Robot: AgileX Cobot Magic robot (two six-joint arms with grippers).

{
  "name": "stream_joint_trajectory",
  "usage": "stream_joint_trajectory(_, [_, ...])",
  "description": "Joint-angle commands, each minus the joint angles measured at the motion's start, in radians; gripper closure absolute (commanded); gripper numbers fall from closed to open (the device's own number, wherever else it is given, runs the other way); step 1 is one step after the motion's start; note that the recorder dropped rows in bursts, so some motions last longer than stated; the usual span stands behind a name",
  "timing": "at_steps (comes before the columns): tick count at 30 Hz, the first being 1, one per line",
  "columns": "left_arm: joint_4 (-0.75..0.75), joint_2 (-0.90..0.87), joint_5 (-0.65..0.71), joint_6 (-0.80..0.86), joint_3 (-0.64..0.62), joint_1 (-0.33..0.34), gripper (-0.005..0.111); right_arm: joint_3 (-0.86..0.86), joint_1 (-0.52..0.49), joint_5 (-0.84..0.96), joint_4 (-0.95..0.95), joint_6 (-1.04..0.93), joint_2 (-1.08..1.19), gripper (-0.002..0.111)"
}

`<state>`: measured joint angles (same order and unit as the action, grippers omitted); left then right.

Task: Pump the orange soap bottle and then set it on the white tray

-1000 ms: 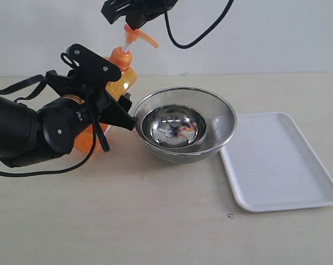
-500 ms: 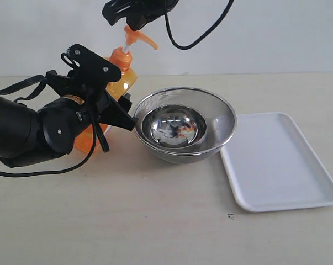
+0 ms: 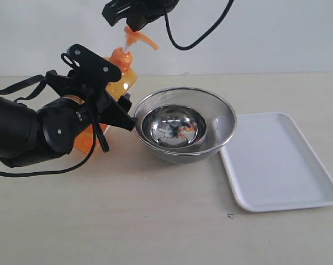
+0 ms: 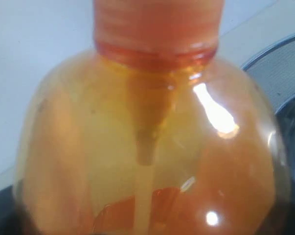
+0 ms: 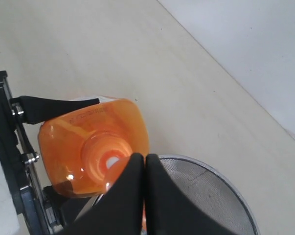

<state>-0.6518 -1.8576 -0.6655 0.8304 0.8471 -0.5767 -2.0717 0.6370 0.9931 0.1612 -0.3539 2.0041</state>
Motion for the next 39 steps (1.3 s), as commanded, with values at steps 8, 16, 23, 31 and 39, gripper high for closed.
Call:
stream_joint_trajectory(8, [-0.009,-0.003,0.065,-0.039,-0.009,-0.006,0.102,0.026,0.001,-0.052,-0.096,0.013,-0.062,0.108])
stream_joint_trajectory(16, [-0.01,-0.003,0.068,-0.039,-0.009,-0.006,0.102,0.026,0.001,-0.099,-0.15,0.03,-0.093,0.108])
stream_joint_trajectory(23, [-0.01,-0.003,0.07,-0.039,-0.009,-0.006,0.102,0.026,0.001,-0.099,-0.15,0.032,-0.098,0.108])
stream_joint_trajectory(31, [-0.01,-0.003,0.07,-0.039,-0.009,-0.006,0.102,0.026,0.001,-0.105,-0.15,0.034,-0.098,0.108])
stream_joint_trajectory(39, [-0.01,-0.003,0.068,-0.039,-0.009,-0.006,0.102,0.026,0.001,-0.1,-0.15,0.034,-0.098,0.108])
